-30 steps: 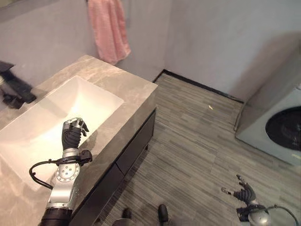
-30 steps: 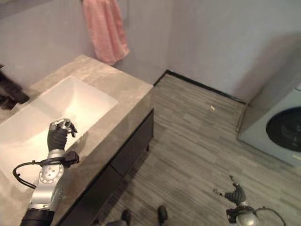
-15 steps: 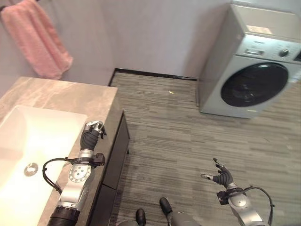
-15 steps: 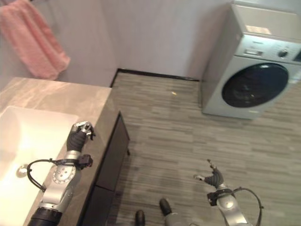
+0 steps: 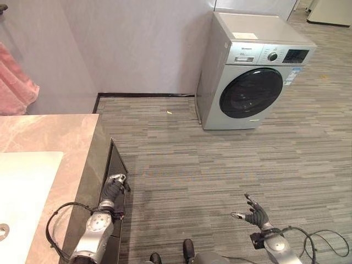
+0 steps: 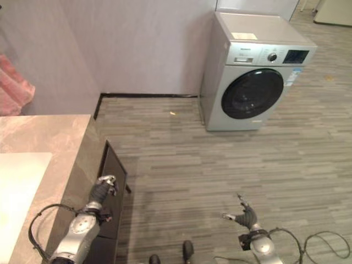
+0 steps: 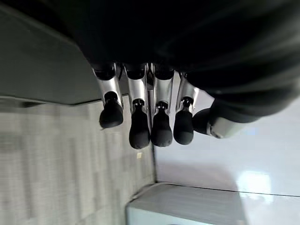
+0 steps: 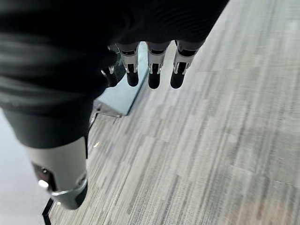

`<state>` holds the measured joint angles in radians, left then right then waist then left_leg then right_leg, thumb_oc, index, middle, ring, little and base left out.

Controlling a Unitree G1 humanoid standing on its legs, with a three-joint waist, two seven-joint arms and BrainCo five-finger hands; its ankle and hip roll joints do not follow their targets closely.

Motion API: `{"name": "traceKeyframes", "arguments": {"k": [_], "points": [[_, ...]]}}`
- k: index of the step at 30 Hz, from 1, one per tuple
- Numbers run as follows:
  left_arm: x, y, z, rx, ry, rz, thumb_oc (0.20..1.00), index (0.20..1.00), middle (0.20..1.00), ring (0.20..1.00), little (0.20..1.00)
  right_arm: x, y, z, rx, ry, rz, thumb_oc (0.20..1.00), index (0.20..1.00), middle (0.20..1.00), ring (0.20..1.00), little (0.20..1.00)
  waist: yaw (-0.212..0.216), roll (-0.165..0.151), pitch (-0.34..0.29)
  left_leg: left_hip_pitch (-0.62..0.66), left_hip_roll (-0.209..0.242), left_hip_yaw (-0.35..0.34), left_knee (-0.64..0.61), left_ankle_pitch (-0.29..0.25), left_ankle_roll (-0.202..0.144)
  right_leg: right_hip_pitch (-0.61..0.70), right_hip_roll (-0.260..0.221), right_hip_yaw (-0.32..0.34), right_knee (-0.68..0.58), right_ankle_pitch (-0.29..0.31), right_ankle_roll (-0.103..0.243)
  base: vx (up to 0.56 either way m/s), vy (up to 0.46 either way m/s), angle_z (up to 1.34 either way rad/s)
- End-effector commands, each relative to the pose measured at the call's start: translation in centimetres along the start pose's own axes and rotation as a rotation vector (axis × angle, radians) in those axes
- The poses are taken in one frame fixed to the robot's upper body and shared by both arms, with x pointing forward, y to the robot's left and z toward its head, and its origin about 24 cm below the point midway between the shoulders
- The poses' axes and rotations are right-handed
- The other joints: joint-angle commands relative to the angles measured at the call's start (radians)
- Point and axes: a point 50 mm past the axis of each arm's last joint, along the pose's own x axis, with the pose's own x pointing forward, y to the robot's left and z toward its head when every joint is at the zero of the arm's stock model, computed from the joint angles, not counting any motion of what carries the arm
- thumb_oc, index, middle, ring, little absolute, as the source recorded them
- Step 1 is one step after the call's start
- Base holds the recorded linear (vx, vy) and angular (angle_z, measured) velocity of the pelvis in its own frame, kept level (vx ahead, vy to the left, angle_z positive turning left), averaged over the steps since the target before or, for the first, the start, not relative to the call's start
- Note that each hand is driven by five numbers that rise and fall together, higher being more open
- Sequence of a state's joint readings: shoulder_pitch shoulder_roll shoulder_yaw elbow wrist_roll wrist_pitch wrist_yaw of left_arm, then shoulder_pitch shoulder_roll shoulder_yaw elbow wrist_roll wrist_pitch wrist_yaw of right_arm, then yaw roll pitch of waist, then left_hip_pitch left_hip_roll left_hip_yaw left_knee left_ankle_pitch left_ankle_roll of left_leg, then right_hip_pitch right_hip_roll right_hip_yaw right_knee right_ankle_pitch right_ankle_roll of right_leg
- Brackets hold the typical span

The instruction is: Put brush and paste in cup on sink, flatten towel.

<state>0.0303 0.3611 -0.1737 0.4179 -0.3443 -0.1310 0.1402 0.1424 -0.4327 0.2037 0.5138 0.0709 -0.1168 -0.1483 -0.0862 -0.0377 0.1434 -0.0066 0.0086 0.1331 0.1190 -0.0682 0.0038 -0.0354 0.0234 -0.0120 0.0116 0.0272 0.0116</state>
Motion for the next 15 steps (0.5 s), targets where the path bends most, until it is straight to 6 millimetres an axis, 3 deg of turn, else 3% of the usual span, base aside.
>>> {"name": "traceKeyframes", "arguments": {"k": [1,3,4,5,8,11,15], "points": [[0.2,-1.1,-1.2,0.008,0.040,-0.041,0.200,0.200,0.200,0.200,0.200,0.7,-0.9,1.5,0.158,-0.084,-0.028,1.000,1.000,1.000,1.000,1.000,-0.027,-0.033,-0.024,-0.092,-0.042,-0.066,0.158,0.015,-0.027,0.022,0.014,0.070,0.058,-0.064,0.025,0.01,-0.021,0.18],[0.1,-1.4,-2.6,0.057,0.102,-0.050,0.200,0.200,0.200,0.200,0.200,0.7,-0.5,0.5,0.237,-0.039,-0.038,1.000,1.000,1.000,1.000,1.000,-0.025,-0.028,-0.027,-0.104,-0.048,-0.067,0.110,0.013,-0.020,0.029,0.004,0.075,0.053,-0.066,0.031,0.05,0.040,0.07],[-0.4,-1.2,-4.5,0.159,0.180,-0.042,0.200,0.200,0.200,0.200,0.200,0.5,-0.4,-0.3,0.233,-0.011,-0.047,1.000,1.000,1.000,1.000,1.000,-0.018,-0.015,-0.031,-0.139,-0.034,-0.059,0.034,0.054,-0.017,0.041,0.003,0.078,0.061,-0.070,0.040,0.09,0.074,0.05],[-0.8,-1.4,-5.6,0.148,0.228,-0.052,0.200,0.200,0.200,0.200,0.200,0.8,0.3,-0.5,0.244,0.020,-0.022,1.000,1.000,1.000,1.000,1.000,-0.010,-0.011,-0.029,-0.115,-0.045,-0.075,0.033,0.032,-0.014,0.039,0.003,0.084,0.080,-0.079,0.046,0.08,0.092,0.01],[-1.5,-1.2,-7.7,0.184,0.328,-0.041,0.200,0.200,0.200,0.200,0.200,0.6,1.8,-1.7,0.289,0.087,0.015,1.000,1.000,1.000,1.000,1.000,-0.016,0.011,-0.041,-0.053,-0.037,-0.075,-0.058,0.054,0.000,0.028,0.020,0.107,0.089,-0.086,0.043,0.03,0.066,-0.32],[-1.9,-1.0,-8.4,0.182,0.357,-0.038,0.200,0.200,0.200,0.200,0.200,0.3,2.1,-2.4,0.316,0.119,0.015,1.000,1.000,1.000,1.000,1.000,-0.016,0.021,-0.053,-0.011,-0.038,-0.069,-0.106,0.058,0.004,0.037,0.022,0.115,0.073,-0.087,0.044,0.07,0.088,-0.41],[-1.8,-0.6,-7.5,0.163,0.311,-0.032,0.200,0.200,0.200,0.200,0.200,0.2,2.3,-2.1,0.330,0.101,0.032,1.000,1.000,1.000,1.000,1.000,-0.009,0.025,-0.056,0.020,-0.042,-0.064,-0.136,0.051,0.013,0.042,0.022,0.121,0.058,-0.088,0.048,0.02,0.050,-0.13]]}}
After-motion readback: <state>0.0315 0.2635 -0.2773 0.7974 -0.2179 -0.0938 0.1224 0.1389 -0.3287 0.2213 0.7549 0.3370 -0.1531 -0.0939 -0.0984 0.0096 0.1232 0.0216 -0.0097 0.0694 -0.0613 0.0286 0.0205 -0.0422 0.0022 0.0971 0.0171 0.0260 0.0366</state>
